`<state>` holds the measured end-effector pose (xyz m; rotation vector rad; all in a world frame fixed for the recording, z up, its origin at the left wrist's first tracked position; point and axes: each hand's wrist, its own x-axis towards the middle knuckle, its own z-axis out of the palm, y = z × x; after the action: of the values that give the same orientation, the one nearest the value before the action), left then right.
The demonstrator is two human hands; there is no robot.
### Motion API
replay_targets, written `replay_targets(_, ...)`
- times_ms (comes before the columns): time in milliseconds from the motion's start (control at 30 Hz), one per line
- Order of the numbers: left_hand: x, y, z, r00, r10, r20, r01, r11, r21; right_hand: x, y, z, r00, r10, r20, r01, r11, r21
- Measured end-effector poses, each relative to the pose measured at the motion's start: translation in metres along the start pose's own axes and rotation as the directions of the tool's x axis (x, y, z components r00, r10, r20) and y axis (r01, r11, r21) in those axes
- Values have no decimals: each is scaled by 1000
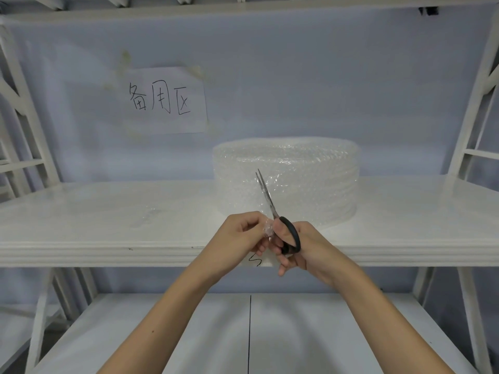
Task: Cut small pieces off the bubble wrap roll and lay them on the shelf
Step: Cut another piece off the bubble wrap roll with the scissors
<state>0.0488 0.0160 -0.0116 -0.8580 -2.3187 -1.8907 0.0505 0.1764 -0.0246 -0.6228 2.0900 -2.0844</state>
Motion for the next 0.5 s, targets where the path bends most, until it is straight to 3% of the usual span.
replay_targets(500,-3,-3,-6,999,-22,-28,22,999,25,10,-20,5,999,3,-35,-5,998,-62)
